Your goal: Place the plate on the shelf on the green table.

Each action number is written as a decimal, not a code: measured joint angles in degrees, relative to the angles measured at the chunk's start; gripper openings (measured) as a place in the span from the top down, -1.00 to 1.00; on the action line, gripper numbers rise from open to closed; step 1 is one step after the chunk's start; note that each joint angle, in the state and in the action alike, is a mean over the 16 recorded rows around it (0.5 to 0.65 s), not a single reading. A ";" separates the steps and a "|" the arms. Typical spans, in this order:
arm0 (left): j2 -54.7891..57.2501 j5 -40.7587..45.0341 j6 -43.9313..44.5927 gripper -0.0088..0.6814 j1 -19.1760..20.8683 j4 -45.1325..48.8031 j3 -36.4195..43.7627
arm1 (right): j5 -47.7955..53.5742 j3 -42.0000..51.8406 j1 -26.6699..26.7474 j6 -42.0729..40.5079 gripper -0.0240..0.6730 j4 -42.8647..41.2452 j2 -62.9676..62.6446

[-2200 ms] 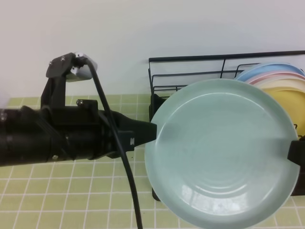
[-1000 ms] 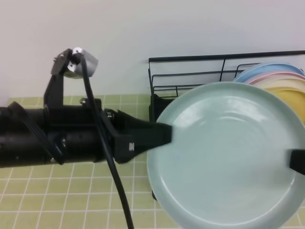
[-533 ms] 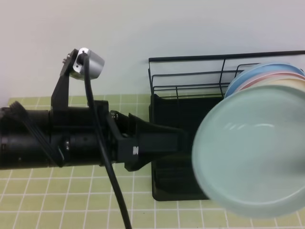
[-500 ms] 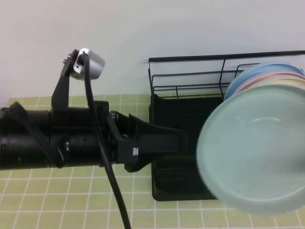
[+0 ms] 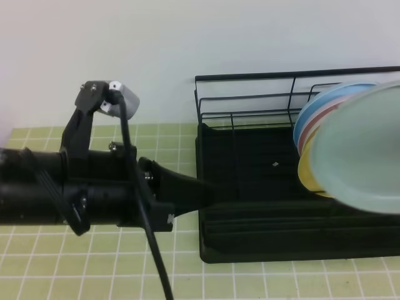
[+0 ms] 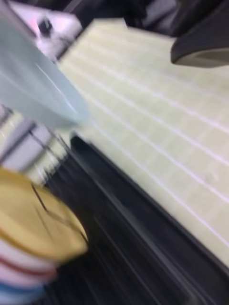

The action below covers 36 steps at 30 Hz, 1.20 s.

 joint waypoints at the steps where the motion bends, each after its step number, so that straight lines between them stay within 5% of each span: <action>1: 0.00 -0.39 -0.81 0.81 0.01 1.50 0.00 | -0.33 -0.49 0.09 -0.72 0.88 -1.15 0.04; 7: -0.67 -3.08 -7.41 0.96 0.01 11.79 0.00 | -1.24 -3.09 1.25 -1.89 0.88 -9.82 1.10; 26: -12.49 -7.73 -38.86 0.98 0.01 53.92 0.26 | -8.53 -4.16 5.41 8.54 0.88 -34.99 8.89; 36: -13.82 -10.95 -44.31 0.98 0.01 61.32 2.81 | -15.94 -4.16 6.20 7.98 0.88 -40.14 13.57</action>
